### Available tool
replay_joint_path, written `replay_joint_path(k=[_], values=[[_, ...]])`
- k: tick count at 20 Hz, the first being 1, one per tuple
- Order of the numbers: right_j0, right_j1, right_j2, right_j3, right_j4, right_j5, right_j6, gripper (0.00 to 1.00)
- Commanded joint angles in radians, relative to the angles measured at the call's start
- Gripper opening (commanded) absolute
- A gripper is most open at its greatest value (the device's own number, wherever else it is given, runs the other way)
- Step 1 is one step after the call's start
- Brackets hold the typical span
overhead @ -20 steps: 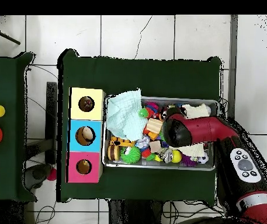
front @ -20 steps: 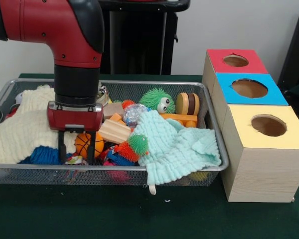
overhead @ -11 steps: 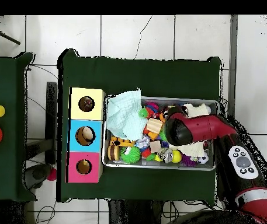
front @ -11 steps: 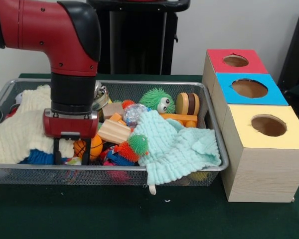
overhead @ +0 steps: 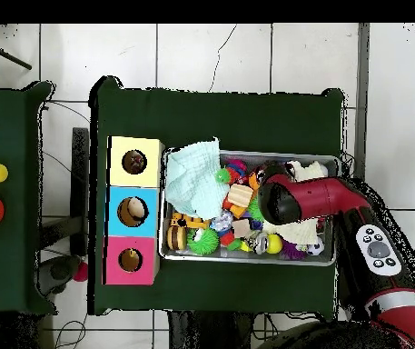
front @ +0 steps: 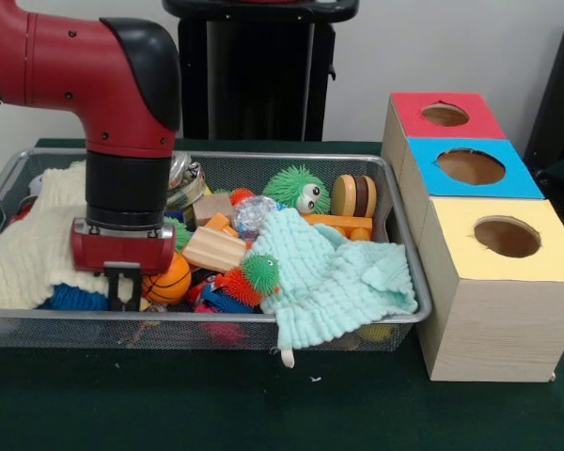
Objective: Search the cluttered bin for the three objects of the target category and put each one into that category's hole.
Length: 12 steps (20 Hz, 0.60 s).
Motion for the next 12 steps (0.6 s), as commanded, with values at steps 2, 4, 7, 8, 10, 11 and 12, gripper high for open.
replay_joint_path(k=[2,4,7,8,10,11,12], values=[[-0.02,0.056,0.064,-0.028,-0.062,0.012,-0.14,0.0],[-0.025,0.05,0.071,-0.02,-0.055,0.02,-0.143,0.0],[-0.032,0.028,0.08,0.001,-0.036,0.04,-0.148,0.0],[-0.034,0.016,0.086,0.011,-0.023,0.053,-0.15,0.0],[-0.044,-0.03,0.102,0.051,0.018,0.095,-0.154,0.0],[-0.049,-0.059,0.111,0.074,0.043,0.121,-0.157,0.0],[-0.058,-0.096,0.125,0.103,0.074,0.152,-0.162,0.0]])
